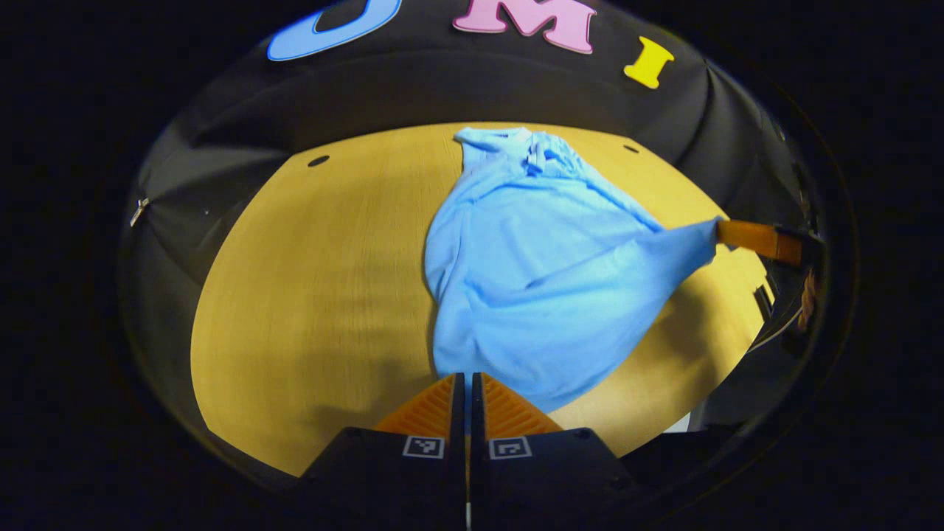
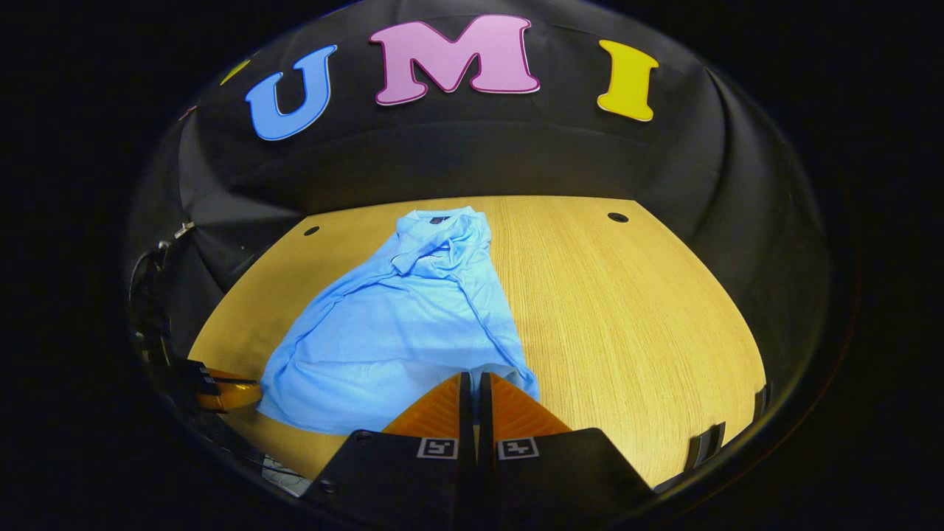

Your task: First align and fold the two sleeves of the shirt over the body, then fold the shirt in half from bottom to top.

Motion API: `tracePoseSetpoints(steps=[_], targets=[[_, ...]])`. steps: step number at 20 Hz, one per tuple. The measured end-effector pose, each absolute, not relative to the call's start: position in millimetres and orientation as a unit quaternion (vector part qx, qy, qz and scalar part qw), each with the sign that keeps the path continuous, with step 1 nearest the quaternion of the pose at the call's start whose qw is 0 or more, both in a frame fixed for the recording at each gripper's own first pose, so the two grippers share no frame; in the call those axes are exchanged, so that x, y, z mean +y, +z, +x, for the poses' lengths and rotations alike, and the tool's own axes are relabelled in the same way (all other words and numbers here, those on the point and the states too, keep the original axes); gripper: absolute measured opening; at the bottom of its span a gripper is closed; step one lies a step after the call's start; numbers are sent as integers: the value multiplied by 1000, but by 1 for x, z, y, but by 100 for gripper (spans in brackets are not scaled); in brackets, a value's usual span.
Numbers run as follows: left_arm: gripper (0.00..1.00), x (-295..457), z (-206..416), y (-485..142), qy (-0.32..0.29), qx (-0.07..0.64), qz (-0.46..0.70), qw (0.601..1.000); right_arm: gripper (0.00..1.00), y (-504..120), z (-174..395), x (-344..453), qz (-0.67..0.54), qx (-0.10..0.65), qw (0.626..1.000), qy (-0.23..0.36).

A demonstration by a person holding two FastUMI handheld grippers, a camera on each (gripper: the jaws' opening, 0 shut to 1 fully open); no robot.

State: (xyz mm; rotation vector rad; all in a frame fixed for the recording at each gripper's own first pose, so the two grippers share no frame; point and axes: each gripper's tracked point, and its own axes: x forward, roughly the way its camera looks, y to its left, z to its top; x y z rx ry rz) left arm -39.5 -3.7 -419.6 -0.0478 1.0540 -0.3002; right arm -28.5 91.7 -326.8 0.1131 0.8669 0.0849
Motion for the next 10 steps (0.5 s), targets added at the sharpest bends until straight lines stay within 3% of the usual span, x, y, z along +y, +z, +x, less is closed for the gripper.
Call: tracePoseSetpoints(steps=[1, 4, 5, 7, 10], targets=[[11, -7, -44, -420, -144, 505, -22, 851, 5, -326, -30, 92, 53, 420, 905, 42], [76, -10, -45, -428, -133, 512, -15, 849, 5, -326, -27, 90, 54, 418, 906, 42], [84, -13, -43, -427, -135, 508, -16, 850, 5, -326, -26, 90, 56, 418, 906, 41], [82, -20, -34, -427, -149, 506, -12, 849, 5, -327, -27, 87, 56, 419, 906, 39], [6, -30, -19, -424, -155, 489, -15, 858, 5, -326, -27, 87, 56, 417, 906, 41]])
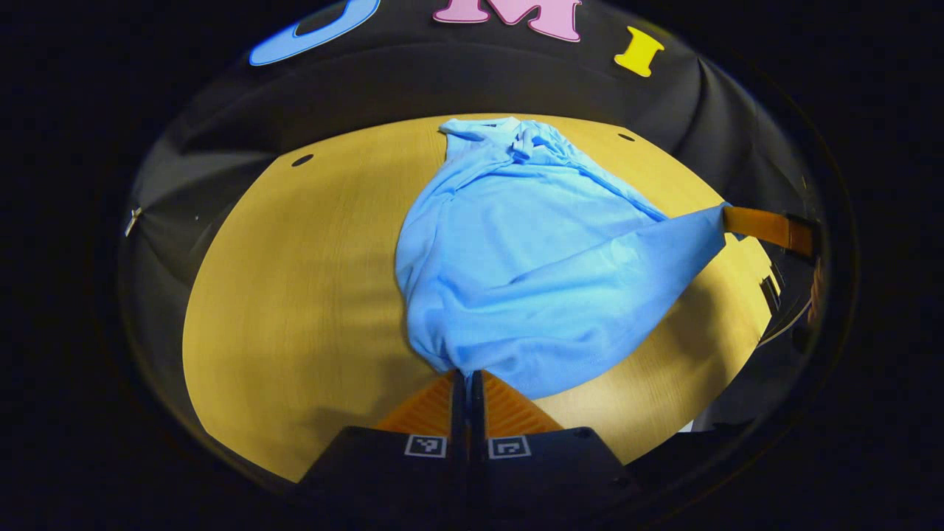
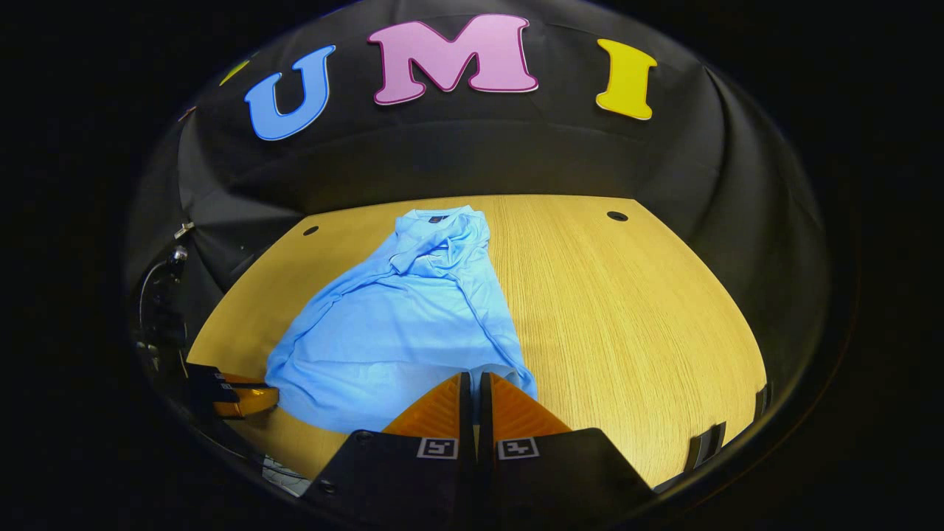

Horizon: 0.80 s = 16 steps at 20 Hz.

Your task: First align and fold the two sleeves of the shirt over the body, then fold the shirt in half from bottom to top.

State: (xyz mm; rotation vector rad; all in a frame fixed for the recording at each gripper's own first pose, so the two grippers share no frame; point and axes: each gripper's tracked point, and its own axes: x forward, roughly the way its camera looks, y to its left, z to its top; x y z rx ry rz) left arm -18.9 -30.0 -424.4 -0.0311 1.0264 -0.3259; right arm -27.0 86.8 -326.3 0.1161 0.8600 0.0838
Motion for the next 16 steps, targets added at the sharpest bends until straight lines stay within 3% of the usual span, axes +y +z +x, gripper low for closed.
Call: tracePoseSetpoints(steps=[7, 16], targets=[[6, -38, 52, -377, -151, 414, -39, 897, 5, -321, 6, 81, 71, 394, 916, 33], [6, -33, 179, -316, -111, 323, -90, 936, 5, -320, 120, 58, 81, 341, 936, 15]])
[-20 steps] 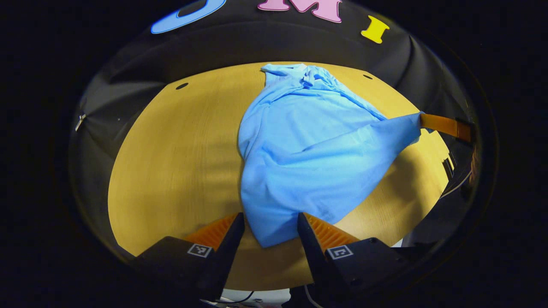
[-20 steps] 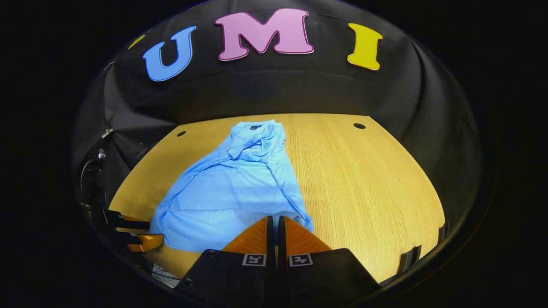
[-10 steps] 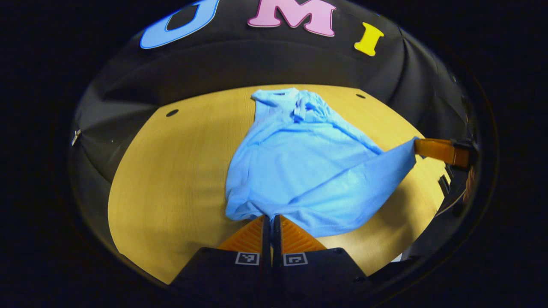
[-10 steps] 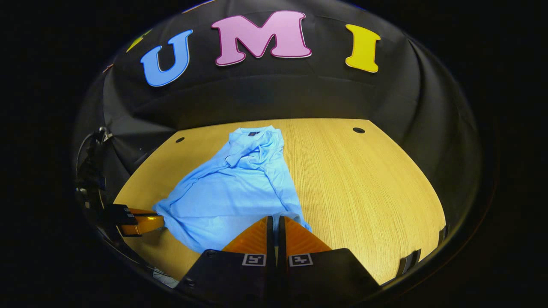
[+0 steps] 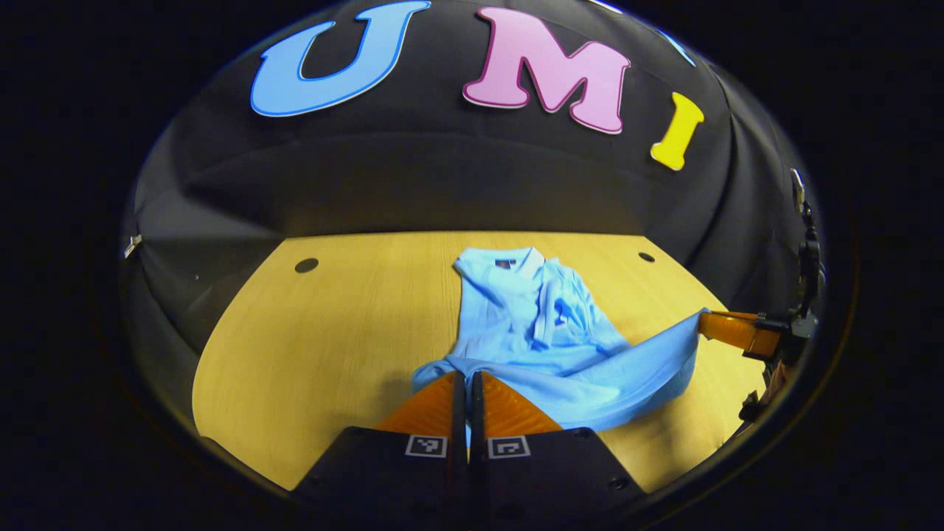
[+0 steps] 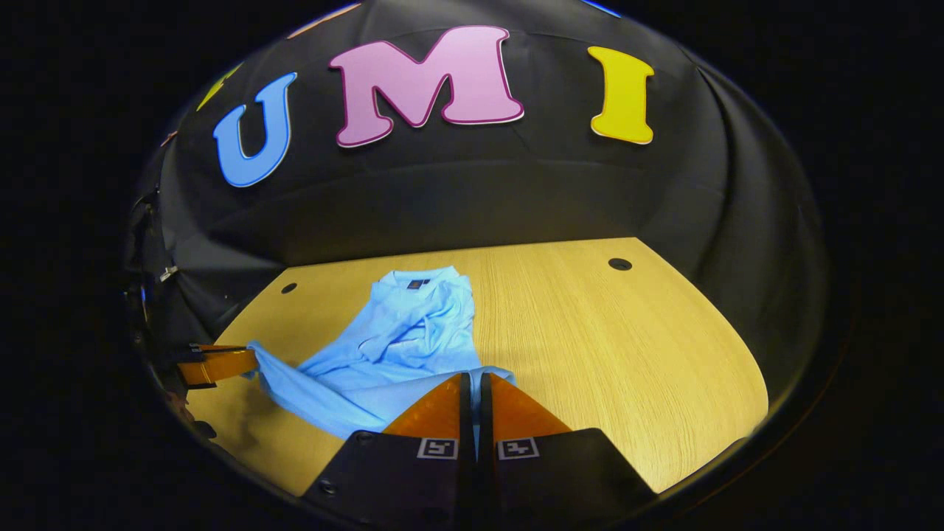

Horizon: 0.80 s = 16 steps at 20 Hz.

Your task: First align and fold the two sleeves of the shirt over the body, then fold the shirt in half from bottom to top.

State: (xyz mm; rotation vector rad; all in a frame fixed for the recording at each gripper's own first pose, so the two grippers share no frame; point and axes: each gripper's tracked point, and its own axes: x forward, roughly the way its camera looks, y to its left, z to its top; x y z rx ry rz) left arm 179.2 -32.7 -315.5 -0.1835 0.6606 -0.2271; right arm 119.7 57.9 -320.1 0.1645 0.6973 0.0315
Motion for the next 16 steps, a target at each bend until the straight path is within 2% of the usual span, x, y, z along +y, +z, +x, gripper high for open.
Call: tracePoseSetpoints(steps=[11, 16], targets=[[6, -27, 347, -300, -70, 252, -105, 960, 5, -351, 277, 42, 86, 296, 951, 3], [5, -37, 408, -330, -53, 255, -105, 960, 5, -381, 333, 42, 87, 304, 949, 1]])
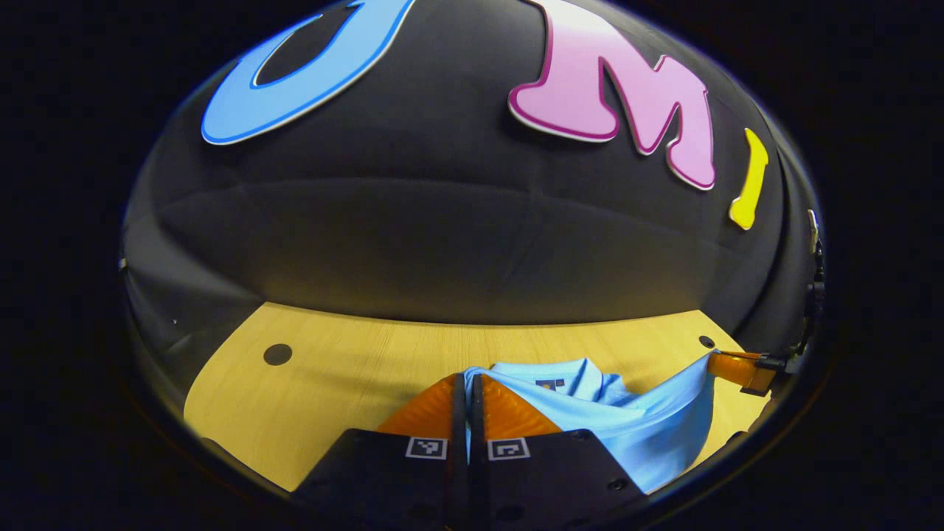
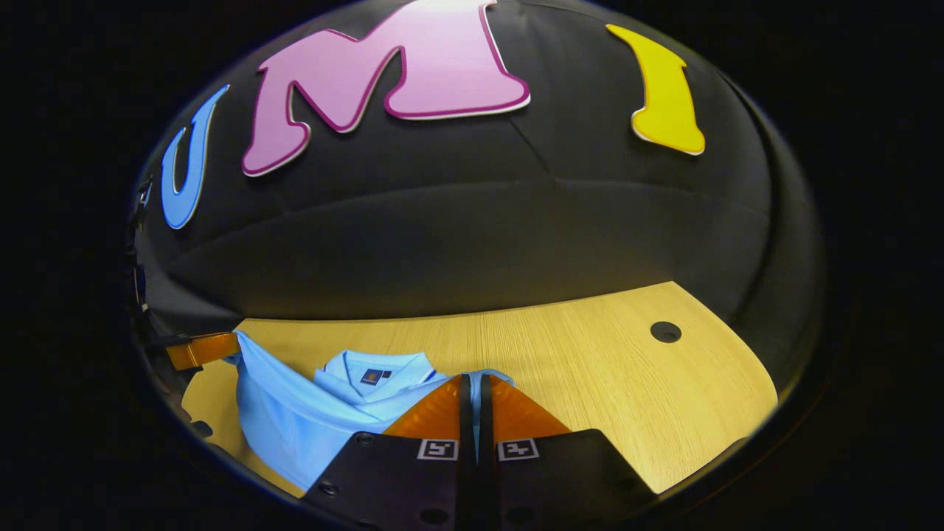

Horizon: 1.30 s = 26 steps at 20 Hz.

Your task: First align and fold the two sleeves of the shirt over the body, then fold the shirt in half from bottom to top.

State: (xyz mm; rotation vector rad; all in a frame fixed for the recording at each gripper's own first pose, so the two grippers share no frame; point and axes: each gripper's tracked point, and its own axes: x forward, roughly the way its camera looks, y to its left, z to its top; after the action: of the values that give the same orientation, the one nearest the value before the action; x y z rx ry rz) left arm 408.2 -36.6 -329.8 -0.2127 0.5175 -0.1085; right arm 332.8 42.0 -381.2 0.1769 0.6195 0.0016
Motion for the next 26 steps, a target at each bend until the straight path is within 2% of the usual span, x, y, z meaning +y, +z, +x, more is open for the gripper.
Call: tracePoseSetpoints(steps=[7, 15, 16, 17, 18, 19, 20, 24, 25, 26], targets=[[6, -36, 449, -392, -12, 291, -118, 949, 5, -438, 368, 44, 79, 338, 938, -7], [6, -44, 448, -435, -2, 328, -102, 939, 5, -486, 363, 46, 67, 380, 923, -14], [6, -43, 447, -436, -4, 333, -100, 938, 10, -489, 363, 46, 66, 382, 922, -16], [6, -44, 445, -441, -6, 338, -98, 936, 10, -489, 362, 45, 67, 384, 921, -18], [6, -43, 444, -444, -6, 343, -96, 934, 6, -490, 362, 45, 68, 384, 921, -19], [6, -44, 443, -448, -7, 347, -95, 933, 8, -491, 364, 45, 69, 384, 921, -21], [10, -44, 442, -448, -9, 349, -96, 932, 14, -489, 364, 45, 68, 383, 921, -23], [21, -43, 440, -449, -9, 352, -93, 931, 25, -490, 363, 43, 75, 386, 919, -32], [33, -42, 440, -451, -8, 354, -91, 931, 24, -491, 361, 42, 73, 388, 918, -35], [44, -43, 441, -450, -8, 353, -88, 931, 35, -489, 361, 42, 74, 388, 918, -34]])
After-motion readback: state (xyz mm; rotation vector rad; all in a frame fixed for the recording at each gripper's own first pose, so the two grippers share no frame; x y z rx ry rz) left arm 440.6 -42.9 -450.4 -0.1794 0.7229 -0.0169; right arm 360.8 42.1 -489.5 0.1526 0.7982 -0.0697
